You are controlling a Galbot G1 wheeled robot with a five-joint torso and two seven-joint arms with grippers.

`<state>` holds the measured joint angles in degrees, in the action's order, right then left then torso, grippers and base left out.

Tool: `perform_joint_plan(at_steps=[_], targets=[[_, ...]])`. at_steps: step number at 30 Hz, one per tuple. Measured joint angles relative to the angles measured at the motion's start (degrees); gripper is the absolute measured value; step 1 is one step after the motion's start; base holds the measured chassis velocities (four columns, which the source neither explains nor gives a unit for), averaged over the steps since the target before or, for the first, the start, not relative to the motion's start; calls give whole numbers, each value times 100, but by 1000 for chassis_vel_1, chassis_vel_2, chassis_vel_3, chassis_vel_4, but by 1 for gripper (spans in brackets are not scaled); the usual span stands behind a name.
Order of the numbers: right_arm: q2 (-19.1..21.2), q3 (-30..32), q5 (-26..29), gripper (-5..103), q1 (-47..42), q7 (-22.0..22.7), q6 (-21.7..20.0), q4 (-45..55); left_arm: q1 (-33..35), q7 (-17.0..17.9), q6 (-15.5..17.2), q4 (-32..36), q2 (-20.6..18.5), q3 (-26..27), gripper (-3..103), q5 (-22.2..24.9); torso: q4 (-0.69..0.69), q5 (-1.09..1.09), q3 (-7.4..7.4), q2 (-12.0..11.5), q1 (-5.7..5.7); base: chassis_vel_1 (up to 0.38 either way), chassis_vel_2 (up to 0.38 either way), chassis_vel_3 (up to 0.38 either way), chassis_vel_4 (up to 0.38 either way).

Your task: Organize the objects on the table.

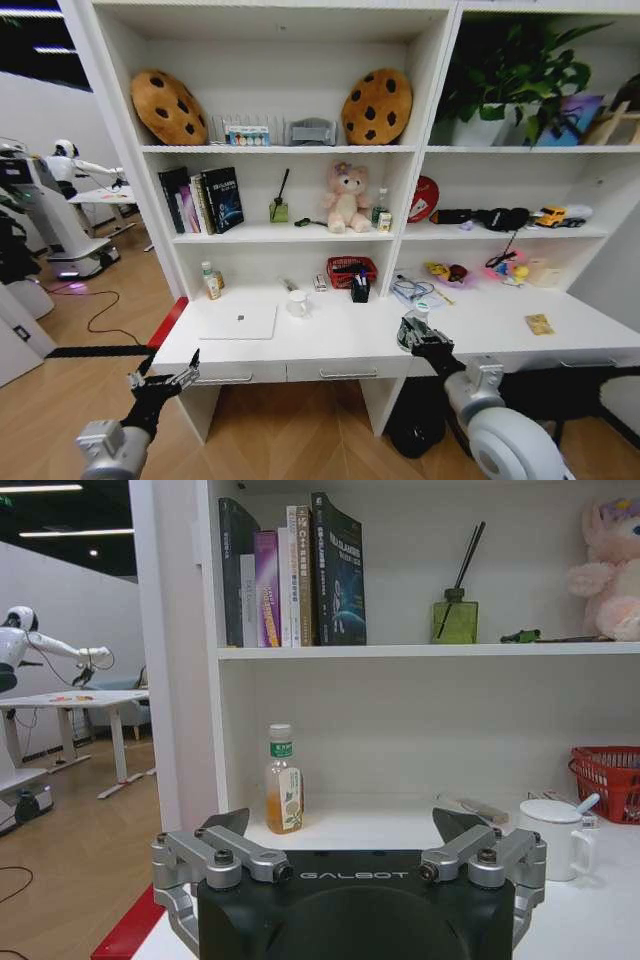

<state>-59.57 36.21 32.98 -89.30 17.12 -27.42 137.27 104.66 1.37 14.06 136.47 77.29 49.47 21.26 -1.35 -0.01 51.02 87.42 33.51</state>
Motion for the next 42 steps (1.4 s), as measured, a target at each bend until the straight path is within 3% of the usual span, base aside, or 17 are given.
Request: perform_joint_plan(at_steps=[8, 18, 34, 36, 42], targets=[[-4, -18, 6, 26, 25, -61, 41, -67, 0, 0, 0, 0, 0, 0, 100, 0, -1, 0, 0, -1, 0, -79, -61, 101, 58], [-29, -28, 9, 26, 55, -101, 100, -107, 1, 1, 0, 0, 0, 1, 100, 0, -2, -1, -3, 3, -9, -134, -277, 123, 266], [-72, -116, -182, 26, 100, -139, 314, -270, 2, -4, 0, 1, 1, -2, 100, 0, 1, 5, -1, 2, -5, -297, -328, 303, 324], [-86, -150, -242, 26, 29, -159, 324, -264, 1, -8, 1, 1, 1, -3, 100, 1, -4, 1, -1, 2, -4, -131, -203, 205, 189], [-168, -246, -81, 26, -193, 53, 174, -182, 0, -8, 0, 1, 0, -3, 100, 0, -3, -1, -1, 1, -4, -13, -65, 36, 3]])
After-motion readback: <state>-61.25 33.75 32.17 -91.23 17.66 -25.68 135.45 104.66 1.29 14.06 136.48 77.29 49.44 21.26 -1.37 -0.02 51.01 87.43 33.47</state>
